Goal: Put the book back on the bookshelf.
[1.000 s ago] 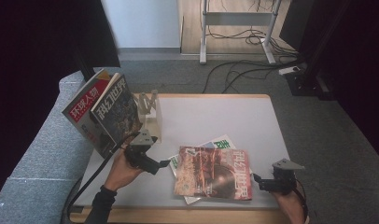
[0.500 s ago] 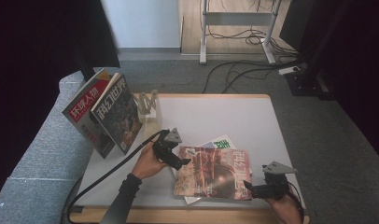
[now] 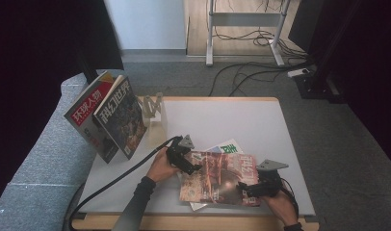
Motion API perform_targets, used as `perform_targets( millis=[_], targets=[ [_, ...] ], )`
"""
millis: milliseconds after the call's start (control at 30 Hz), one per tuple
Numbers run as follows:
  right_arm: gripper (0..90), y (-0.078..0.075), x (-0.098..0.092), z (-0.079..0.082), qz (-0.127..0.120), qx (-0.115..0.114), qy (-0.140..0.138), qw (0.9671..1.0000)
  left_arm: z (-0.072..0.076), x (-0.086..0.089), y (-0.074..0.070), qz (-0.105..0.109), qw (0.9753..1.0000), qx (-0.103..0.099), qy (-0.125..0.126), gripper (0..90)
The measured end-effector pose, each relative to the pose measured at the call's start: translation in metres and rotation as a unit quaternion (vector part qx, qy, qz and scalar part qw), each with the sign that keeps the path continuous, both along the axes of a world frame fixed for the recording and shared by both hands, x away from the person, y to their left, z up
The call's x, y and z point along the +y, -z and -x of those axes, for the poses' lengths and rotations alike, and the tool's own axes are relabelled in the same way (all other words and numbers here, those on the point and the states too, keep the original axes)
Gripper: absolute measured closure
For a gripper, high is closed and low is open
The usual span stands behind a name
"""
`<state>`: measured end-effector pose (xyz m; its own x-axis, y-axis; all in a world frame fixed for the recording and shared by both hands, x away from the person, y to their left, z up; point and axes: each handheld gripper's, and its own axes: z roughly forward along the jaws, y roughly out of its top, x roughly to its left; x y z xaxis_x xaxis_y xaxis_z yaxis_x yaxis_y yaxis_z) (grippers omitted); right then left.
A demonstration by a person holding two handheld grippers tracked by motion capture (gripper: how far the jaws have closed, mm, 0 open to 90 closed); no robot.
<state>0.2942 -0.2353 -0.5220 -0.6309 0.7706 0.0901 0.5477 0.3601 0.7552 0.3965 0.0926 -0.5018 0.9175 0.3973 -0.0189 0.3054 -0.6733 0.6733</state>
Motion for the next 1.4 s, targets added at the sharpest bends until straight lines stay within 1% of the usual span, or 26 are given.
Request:
perform_targets(
  millis=[100, 133, 200, 267, 300, 400, 433, 467, 567, 667, 700, 733, 800, 867, 933, 1000, 1067, 1200, 1400],
  targets=[
    [0.0, -0.001, 0.001, 0.000, 0.006, 0.001, -0.003, 1.0000, -0.001, -0.001, 0.005, -0.006, 1.0000, 0.004, 0.003, 0.0],
    [0.0, -0.001, 0.002, -0.001, 0.008, 0.000, -0.004, 1.0000, -0.001, -0.001, 0.006, -0.002, 1.0000, 0.008, 0.002, 0.0],
    [0.0, -0.002, 0.004, -0.003, 0.011, 0.000, -0.009, 0.9999, -0.001, 0.000, 0.005, -0.006, 1.0000, 0.007, 0.002, 0.0],
    [0.0, -0.002, 0.009, -0.008, 0.013, 0.001, -0.018, 0.9997, 0.000, 0.001, 0.004, -0.014, 0.9999, 0.003, 0.002, 0.0],
    [0.0, -0.002, 0.009, -0.008, 0.013, 0.001, -0.018, 0.9997, 0.000, 0.002, 0.003, -0.018, 0.9998, 0.003, 0.001, 0.0],
    [0.0, -0.003, 0.018, -0.014, 0.019, 0.005, -0.029, 0.9994, 0.003, 0.009, 0.002, -0.024, 0.9997, 0.003, -0.005, 0.0],
    [0.0, -0.004, 0.025, -0.018, 0.020, 0.007, -0.036, 0.9991, 0.006, 0.016, 0.003, -0.021, 0.9997, 0.009, -0.012, 0.0],
    [0.0, -0.004, 0.025, -0.018, 0.020, 0.007, -0.036, 0.9991, 0.006, 0.016, 0.003, -0.021, 0.9997, 0.009, -0.012, 0.0],
    [0.0, -0.004, 0.035, -0.025, 0.020, 0.007, -0.048, 0.9986, 0.009, 0.033, 0.005, -0.011, 0.9994, 0.024, -0.021, 0.0],
    [0.0, -0.004, 0.044, -0.030, 0.025, 0.004, -0.057, 0.9980, 0.013, 0.048, 0.007, 0.003, 0.9986, 0.040, -0.034, 0.0],
    [0.0, -0.005, 0.046, -0.030, 0.032, -0.001, -0.056, 0.9979, 0.014, 0.051, 0.008, 0.006, 0.9984, 0.043, -0.036, 0.0],
    [0.9, -0.009, 0.048, -0.028, 0.043, -0.009, -0.058, 0.9974, 0.015, 0.054, 0.008, 0.006, 0.9982, 0.046, -0.039, 0.0],
    [0.9, -0.010, 0.049, -0.027, 0.044, -0.012, -0.058, 0.9973, 0.017, 0.057, 0.007, 0.004, 0.9979, 0.047, -0.043, 0.2],
    [0.9, -0.014, 0.047, -0.020, 0.039, -0.014, -0.057, 0.9975, 0.019, 0.058, 0.007, 0.002, 0.9979, 0.043, -0.048, 0.3],
    [0.9, -0.017, 0.044, -0.012, 0.045, -0.018, -0.058, 0.9971, 0.021, 0.058, 0.006, -0.001, 0.9977, 0.042, -0.052, 0.3],
    [0.9, -0.018, 0.039, -0.003, 0.048, -0.017, -0.060, 0.9969, 0.023, 0.058, 0.006, -0.003, 0.9975, 0.043, -0.056, 0.4],
    [0.9, -0.018, 0.033, 0.007, 0.047, -0.016, -0.058, 0.9971, 0.026, 0.059, 0.006, -0.006, 0.9973, 0.042, -0.060, 0.5],
    [0.8, -0.014, 0.022, 0.026, 0.046, -0.014, -0.058, 0.9972, 0.033, 0.063, 0.007, 0.001, 0.9966, 0.040, -0.072, 1.1],
    [0.8, -0.010, 0.020, 0.035, 0.047, -0.014, -0.056, 0.9972, 0.039, 0.066, 0.006, -0.003, 0.9957, 0.039, -0.084, 1.3]
  ],
)
